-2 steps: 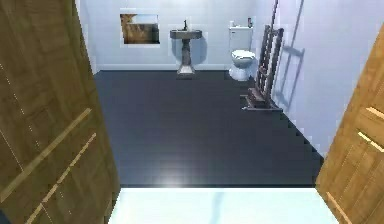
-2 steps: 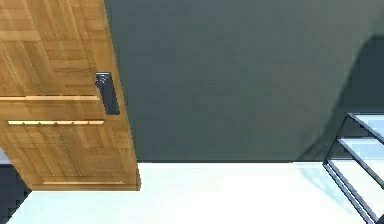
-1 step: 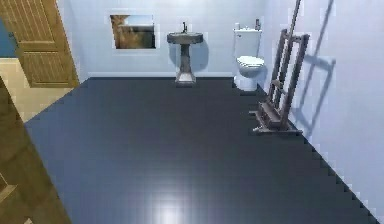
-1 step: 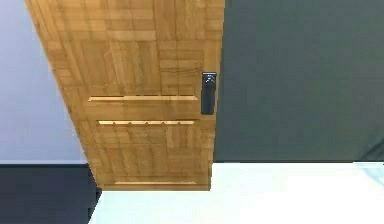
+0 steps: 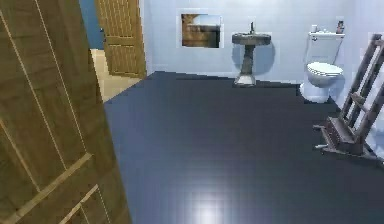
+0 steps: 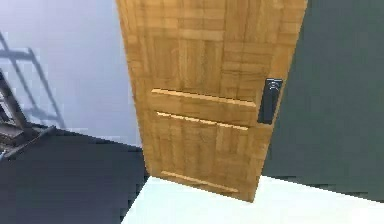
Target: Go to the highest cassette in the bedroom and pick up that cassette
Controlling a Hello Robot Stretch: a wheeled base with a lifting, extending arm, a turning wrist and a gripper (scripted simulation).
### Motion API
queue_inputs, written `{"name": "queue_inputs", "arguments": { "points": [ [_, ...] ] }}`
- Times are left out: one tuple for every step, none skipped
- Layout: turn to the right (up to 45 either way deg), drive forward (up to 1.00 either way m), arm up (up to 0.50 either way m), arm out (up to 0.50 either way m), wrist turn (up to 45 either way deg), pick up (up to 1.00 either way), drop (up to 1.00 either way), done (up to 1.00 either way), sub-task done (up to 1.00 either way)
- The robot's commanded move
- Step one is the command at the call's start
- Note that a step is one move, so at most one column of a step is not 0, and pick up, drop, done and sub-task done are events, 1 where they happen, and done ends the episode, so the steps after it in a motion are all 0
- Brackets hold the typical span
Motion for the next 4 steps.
{"name": "queue_inputs", "arguments": {
  "points": [
    [0.0,1.0,0.0,0.0,0.0,0.0,0.0,0.0,0.0],
    [-6.0,0.0,0.0,0.0,0.0,0.0,0.0,0.0,0.0],
    [0.0,0.3,0.0,0.0,0.0,0.0,0.0,0.0,0.0],
    [-27.0,0.0,0.0,0.0,0.0,0.0,0.0,0.0,0.0]
  ]
}}
